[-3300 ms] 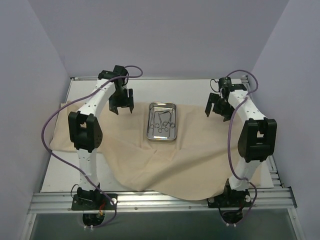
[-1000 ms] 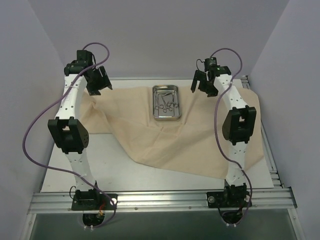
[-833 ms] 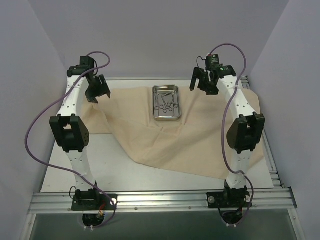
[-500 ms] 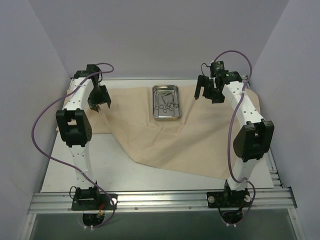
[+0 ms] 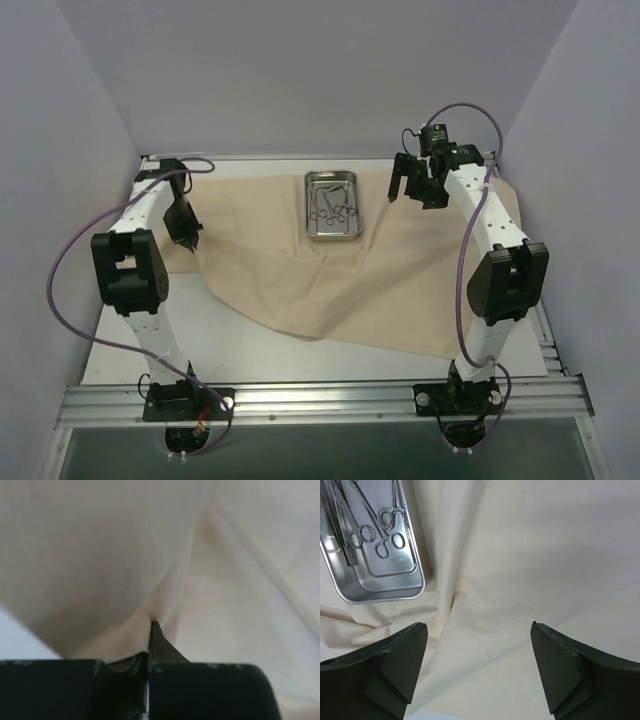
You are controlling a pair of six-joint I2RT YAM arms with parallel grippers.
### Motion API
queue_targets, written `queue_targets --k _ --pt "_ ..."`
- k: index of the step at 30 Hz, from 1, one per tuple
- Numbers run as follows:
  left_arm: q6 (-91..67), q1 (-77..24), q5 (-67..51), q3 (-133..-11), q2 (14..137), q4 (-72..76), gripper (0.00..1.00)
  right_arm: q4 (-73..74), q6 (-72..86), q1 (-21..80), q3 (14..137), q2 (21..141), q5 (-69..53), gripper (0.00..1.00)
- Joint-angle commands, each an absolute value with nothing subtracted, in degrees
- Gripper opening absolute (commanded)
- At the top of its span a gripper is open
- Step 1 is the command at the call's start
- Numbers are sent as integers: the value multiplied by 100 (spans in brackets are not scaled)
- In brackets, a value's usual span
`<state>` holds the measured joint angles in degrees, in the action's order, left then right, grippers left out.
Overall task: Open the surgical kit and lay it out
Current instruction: Open the surgical kit at the center of the board.
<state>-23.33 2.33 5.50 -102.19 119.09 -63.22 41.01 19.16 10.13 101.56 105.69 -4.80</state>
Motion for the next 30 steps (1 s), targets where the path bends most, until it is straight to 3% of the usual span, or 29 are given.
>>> queue_targets --k 1,5,9,12,18,19,22,30 --pt "-2680 421 554 -9004 10252 -5979 2 4254 1819 1046 10170 10415 -667 87" --pt "-3067 659 440 -7063 8146 -5731 2 4254 1916 1256 9906 10433 -896 87" --pt "-3392 834 536 -6145 6595 -5915 4 4359 2074 1459 9581 10389 -1045 88" --pt "-3603 932 686 -6116 5802 -6362 14 4464 2136 1477 9256 10319 -1195 88" --pt "-3927 897 1221 -6337 5555 -7154 51 4570 2013 1485 8729 10002 -1177 88" --pt "-3964 870 1265 -6372 5563 -7215 62 4605 1960 1511 8693 10002 -1186 88" --pt "-3973 844 1152 -6486 5756 -7093 77 4676 1872 1538 8368 9923 -1029 89" --pt "-3227 712 224 -7373 6872 -5638 75 4588 2364 1450 7384 9203 -273 87"
